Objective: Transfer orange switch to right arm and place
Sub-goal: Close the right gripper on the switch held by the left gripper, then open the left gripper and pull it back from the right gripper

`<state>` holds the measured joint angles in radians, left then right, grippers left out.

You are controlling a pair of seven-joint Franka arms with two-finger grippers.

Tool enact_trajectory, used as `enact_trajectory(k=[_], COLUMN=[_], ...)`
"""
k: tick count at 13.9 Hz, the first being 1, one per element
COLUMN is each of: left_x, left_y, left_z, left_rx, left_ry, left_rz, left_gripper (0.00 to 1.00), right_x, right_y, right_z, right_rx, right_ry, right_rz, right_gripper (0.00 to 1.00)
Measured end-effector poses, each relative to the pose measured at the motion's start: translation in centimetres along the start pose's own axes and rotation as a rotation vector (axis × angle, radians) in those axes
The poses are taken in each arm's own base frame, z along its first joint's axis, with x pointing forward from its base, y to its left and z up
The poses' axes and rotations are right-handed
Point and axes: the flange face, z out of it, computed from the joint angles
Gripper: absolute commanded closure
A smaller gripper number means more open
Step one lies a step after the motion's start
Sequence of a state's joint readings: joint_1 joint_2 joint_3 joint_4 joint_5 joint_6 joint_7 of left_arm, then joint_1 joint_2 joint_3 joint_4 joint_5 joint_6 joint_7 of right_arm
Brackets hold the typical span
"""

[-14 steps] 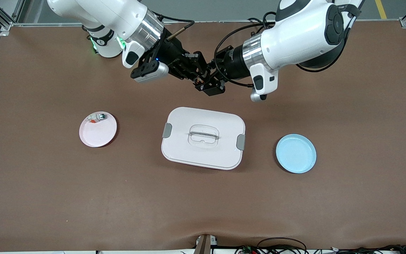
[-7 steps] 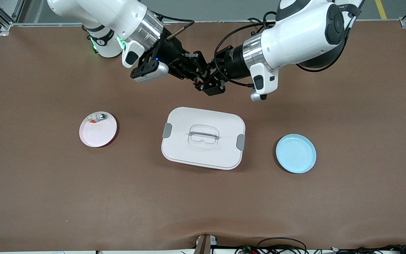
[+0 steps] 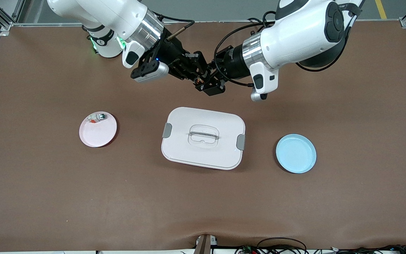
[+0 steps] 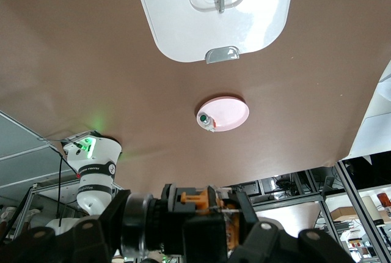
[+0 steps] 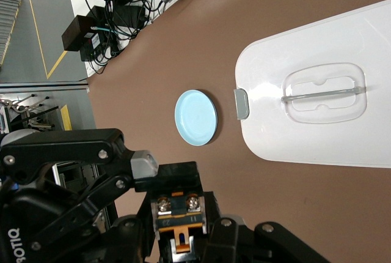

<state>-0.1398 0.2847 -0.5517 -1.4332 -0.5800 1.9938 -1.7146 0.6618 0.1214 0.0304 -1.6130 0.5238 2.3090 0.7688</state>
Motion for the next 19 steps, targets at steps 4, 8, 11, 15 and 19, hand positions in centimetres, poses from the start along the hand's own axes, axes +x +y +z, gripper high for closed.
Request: enact_trajectory(k=[4, 8, 11, 15, 19], left_x=[0.0, 0.0, 0.1, 0.1, 0.9], left_y=[-0.1, -0.1, -0.1, 0.0, 0.3], left_z=[0.2, 0.2, 0.2, 0.2, -0.4], left_rx=[0.002, 0.002, 0.002, 0.000, -0.013], left_ry=[0.016, 0.016, 0.016, 0.017, 0.042], left_rz=[0.009, 0.008, 0.008, 0.007, 0.008], left_gripper=[0.00, 0.00, 0.00, 0.00, 0.00], right_x=[0.0, 0.0, 0.6, 2.1, 3.0], right_y=[-0.2, -0.2, 0.7, 2.6, 4.9], right_z=[-0.2, -0.2, 0.0, -0.1, -0.1], right_rx=[0.003, 0.003, -0.030, -0.122, -0.260], right_ry=[0.001, 0.001, -0.024, -0.056, -0.122], right_rz=[-0.001, -0.031, -0.140, -0.246, -0.469], right_gripper=[1.00, 1.00, 1.00, 1.00, 1.00])
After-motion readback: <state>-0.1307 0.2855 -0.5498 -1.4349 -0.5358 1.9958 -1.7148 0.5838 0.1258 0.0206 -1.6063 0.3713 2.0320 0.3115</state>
